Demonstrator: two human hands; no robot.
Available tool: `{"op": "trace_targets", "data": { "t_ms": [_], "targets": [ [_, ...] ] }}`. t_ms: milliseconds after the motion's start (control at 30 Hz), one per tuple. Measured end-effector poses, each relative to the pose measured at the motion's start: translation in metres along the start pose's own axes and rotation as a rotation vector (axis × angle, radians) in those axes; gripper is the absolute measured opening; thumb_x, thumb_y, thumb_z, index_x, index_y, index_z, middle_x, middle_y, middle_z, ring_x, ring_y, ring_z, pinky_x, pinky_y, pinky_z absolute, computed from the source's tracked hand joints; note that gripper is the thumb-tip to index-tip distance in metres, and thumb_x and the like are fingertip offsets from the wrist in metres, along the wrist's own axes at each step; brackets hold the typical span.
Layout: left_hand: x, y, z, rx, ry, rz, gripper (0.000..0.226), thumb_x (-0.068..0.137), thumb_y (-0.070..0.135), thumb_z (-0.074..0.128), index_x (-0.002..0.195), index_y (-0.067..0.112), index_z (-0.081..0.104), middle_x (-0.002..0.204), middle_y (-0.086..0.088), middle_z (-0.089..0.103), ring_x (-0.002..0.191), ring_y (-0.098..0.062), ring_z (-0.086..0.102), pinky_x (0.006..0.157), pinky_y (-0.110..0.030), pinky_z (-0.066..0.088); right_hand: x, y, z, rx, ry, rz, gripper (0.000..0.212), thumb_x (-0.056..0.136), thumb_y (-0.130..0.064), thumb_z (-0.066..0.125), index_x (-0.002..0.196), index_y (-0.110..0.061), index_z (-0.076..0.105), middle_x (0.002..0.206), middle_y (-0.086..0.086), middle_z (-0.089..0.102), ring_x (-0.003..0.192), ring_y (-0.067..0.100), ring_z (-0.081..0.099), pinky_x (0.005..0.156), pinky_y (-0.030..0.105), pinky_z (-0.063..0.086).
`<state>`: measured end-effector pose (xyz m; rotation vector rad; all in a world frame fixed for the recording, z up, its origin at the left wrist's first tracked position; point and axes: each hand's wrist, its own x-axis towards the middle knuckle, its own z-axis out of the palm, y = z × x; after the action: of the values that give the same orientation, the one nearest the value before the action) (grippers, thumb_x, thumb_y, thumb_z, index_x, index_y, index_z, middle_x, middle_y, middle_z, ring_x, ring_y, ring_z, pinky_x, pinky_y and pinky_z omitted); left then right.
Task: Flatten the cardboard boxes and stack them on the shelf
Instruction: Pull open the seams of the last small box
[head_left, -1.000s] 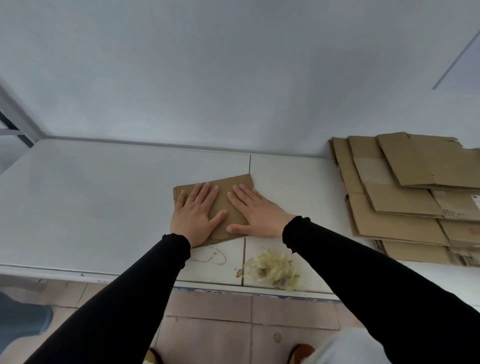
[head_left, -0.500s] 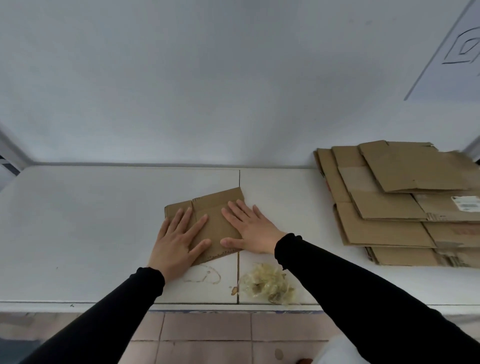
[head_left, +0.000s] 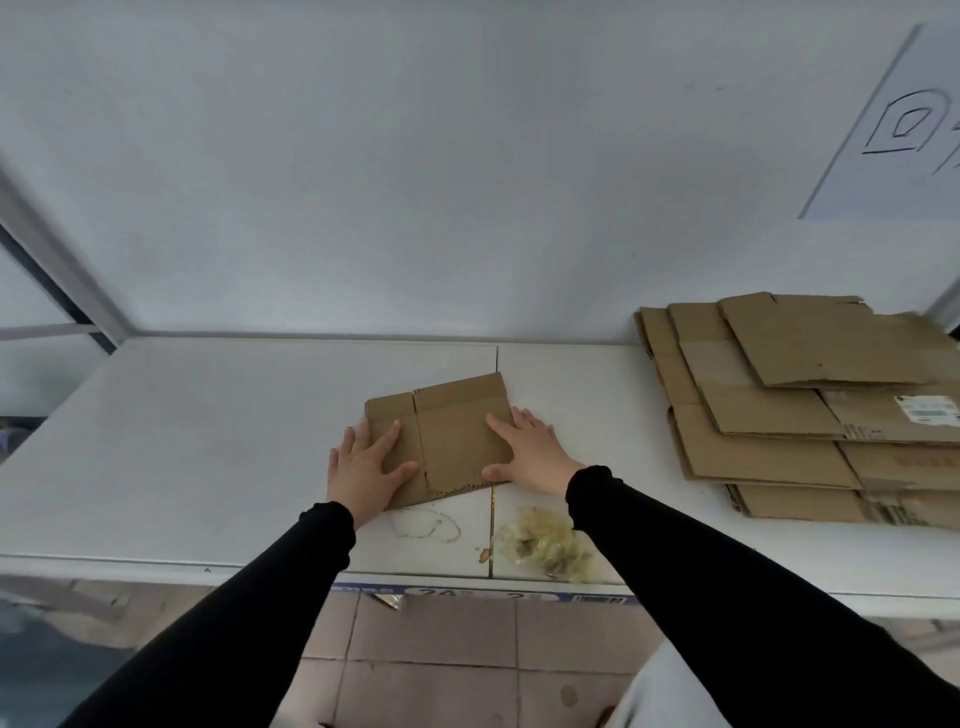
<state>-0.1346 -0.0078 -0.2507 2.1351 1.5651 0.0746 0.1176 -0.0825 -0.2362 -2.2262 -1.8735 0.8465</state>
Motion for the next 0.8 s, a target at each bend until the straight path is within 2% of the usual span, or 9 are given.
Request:
{"op": "trace_targets", "data": {
  "t_ms": [100, 200, 333, 400, 467, 567, 633, 733, 800],
  "targets": [
    [-0.005, 0.011, 0.002, -0.401, 0.016, -0.021, 0.088, 0.09, 0.025, 0.075, 0.158, 0.042, 0.021, 0.169, 0.0, -0.005, 0.155, -0.025, 0.004, 0.125, -0.046, 0.014, -0.007, -0.004, 0.003, 0.09, 0.072, -0.004, 0.09, 0.093, -0.042, 0.069, 0.162, -0.032, 0.012, 0.17, 0.01, -0.003, 0.155, 0.033, 0.005, 0.125, 0.047, 0.01],
    [-0.011, 0.025, 0.0, -0.632, 0.111, -0.064, 0.092, 0.086, 0.004, 0.075, 0.158, 0.035, 0.027, 0.168, 0.005, 0.001, 0.153, -0.021, 0.015, 0.122, -0.04, 0.026, -0.015, -0.006, 0.007, 0.234, 0.184, -0.03, 0.085, 0.095, -0.028, 0.069, 0.162, -0.03, 0.017, 0.17, 0.003, 0.0, 0.152, 0.028, 0.019, 0.121, 0.036, 0.025],
    [-0.011, 0.055, -0.013, -0.68, 0.147, -0.029, 0.084, 0.09, 0.008, 0.072, 0.159, 0.029, 0.028, 0.15, -0.006, 0.04, 0.133, -0.026, 0.048, 0.11, -0.04, 0.044, -0.035, 0.009, -0.02, 0.248, 0.316, -0.03, 0.077, 0.097, -0.021, 0.066, 0.161, -0.026, 0.024, 0.161, 0.001, 0.015, 0.141, 0.023, 0.039, 0.109, 0.025, 0.037],
    [-0.007, 0.086, -0.022, -0.676, 0.156, 0.045, 0.081, 0.092, 0.012, 0.07, 0.159, 0.03, 0.027, 0.144, -0.002, 0.048, 0.128, -0.025, 0.052, 0.108, -0.043, 0.046, -0.05, 0.025, -0.048, 0.268, 0.379, -0.02, 0.072, 0.098, -0.022, 0.065, 0.16, -0.027, 0.028, 0.157, 0.0, 0.022, 0.134, 0.021, 0.044, 0.102, 0.022, 0.038],
    [-0.002, 0.125, -0.03, -0.682, 0.16, 0.138, 0.079, 0.093, 0.016, 0.069, 0.158, 0.033, 0.028, 0.143, 0.002, 0.049, 0.127, -0.023, 0.053, 0.107, -0.045, 0.047, -0.07, 0.047, -0.081, 0.31, 0.455, 0.005, 0.068, 0.099, -0.023, 0.065, 0.158, -0.03, 0.033, 0.155, -0.002, 0.026, 0.133, 0.018, 0.044, 0.1, 0.021, 0.035],
    [0.005, 0.196, -0.035, -0.735, 0.115, 0.252, 0.078, 0.092, 0.016, 0.07, 0.157, 0.033, 0.03, 0.148, 0.002, 0.047, 0.129, -0.021, 0.052, 0.107, -0.044, 0.047, -0.105, 0.091, -0.131, 0.396, 0.575, 0.04, 0.057, 0.095, -0.026, 0.068, 0.147, -0.031, 0.045, 0.149, -0.003, 0.037, 0.13, 0.016, 0.046, 0.104, 0.028, 0.039],
    [0.011, 0.246, -0.031, -0.769, 0.067, 0.293, 0.08, 0.091, 0.014, 0.071, 0.157, 0.03, 0.03, 0.148, 0.001, 0.046, 0.128, -0.021, 0.053, 0.106, -0.042, 0.049, -0.125, 0.127, -0.159, 0.352, 0.653, 0.095, 0.049, 0.093, -0.03, 0.07, 0.138, -0.027, 0.052, 0.144, -0.002, 0.044, 0.12, 0.015, 0.05, 0.095, 0.028, 0.041],
    [0.017, 0.318, -0.013, -0.839, -0.036, 0.311, 0.084, 0.089, 0.008, 0.071, 0.158, 0.028, 0.027, 0.144, 0.001, 0.044, 0.12, -0.02, 0.056, 0.083, -0.029, 0.056, -0.15, 0.179, -0.193, 0.325, 0.726, 0.17, 0.044, 0.094, -0.032, 0.07, 0.134, -0.024, 0.055, 0.137, -0.002, 0.049, 0.105, 0.012, 0.056, 0.082, 0.018, 0.041],
    [0.019, 0.36, 0.004, -0.849, -0.09, 0.327, 0.088, 0.088, 0.005, 0.071, 0.159, 0.028, 0.025, 0.144, 0.0, 0.042, 0.117, -0.021, 0.058, 0.073, -0.025, 0.054, -0.163, 0.211, -0.208, 0.309, 0.775, 0.223, 0.045, 0.095, -0.031, 0.069, 0.137, -0.023, 0.056, 0.136, 0.0, 0.05, 0.1, 0.012, 0.055, 0.081, 0.019, 0.041]
  ]
}}
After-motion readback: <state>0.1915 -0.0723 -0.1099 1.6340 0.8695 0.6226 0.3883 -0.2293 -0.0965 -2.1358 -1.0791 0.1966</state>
